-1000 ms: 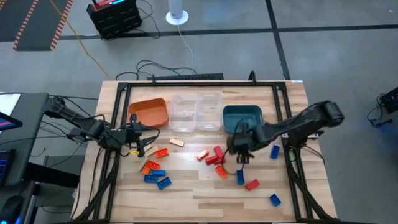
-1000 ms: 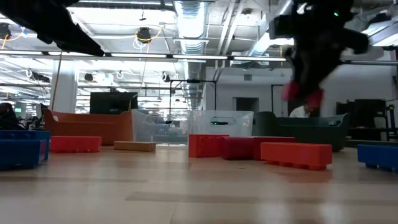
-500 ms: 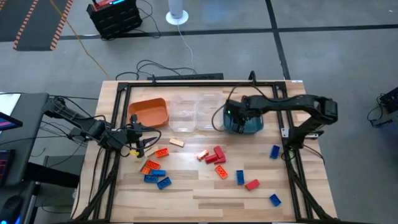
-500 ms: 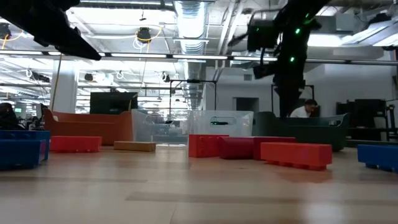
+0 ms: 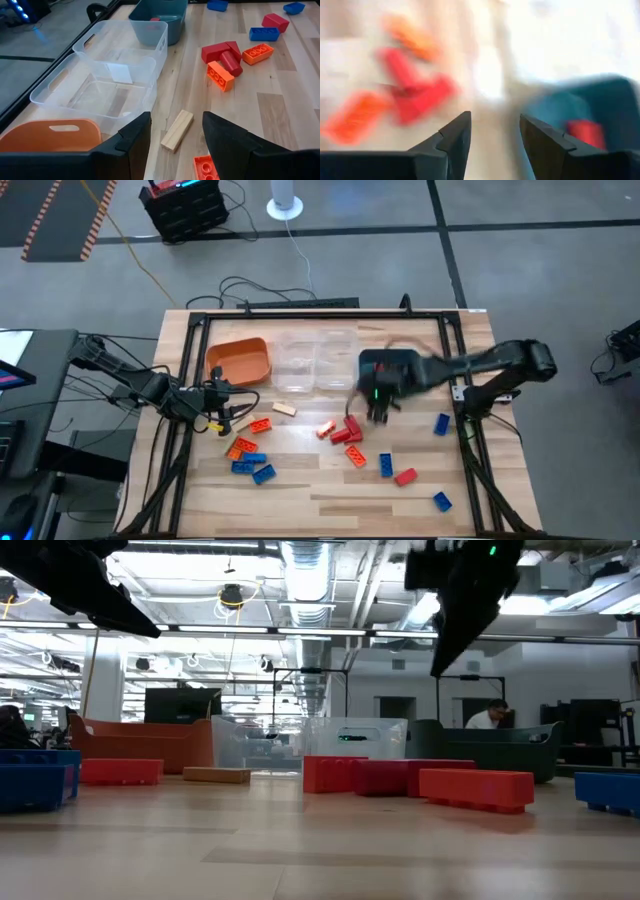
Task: Sort blocks
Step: Put the red block into the blue bin
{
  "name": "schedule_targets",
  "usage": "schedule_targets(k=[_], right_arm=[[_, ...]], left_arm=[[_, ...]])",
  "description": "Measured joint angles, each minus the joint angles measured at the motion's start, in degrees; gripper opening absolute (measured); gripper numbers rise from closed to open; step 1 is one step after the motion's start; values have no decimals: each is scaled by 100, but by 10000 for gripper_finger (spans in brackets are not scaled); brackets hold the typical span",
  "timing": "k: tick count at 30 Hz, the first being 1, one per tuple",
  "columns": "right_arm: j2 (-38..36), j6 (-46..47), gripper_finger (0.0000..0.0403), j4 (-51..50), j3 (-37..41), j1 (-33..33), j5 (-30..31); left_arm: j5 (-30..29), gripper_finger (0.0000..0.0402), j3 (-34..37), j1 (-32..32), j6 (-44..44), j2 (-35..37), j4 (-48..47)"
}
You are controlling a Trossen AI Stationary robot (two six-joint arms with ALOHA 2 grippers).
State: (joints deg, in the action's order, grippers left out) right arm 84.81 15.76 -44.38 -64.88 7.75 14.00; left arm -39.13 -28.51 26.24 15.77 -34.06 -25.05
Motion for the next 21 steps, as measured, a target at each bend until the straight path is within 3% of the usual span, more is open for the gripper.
schedule_targets(k=[7, 15, 21], right_arm=[[982, 880, 204, 80, -374, 1261, -2], [1647, 1850, 204, -1760, -1274, 2205, -788], [1963, 2368, 204, -1972, -1307, 2934, -1160]], left_arm=[[0, 173, 0, 0, 0, 0, 14], [182, 173, 0, 0, 122, -1, -7], [186, 173, 0, 0, 144, 0, -5]])
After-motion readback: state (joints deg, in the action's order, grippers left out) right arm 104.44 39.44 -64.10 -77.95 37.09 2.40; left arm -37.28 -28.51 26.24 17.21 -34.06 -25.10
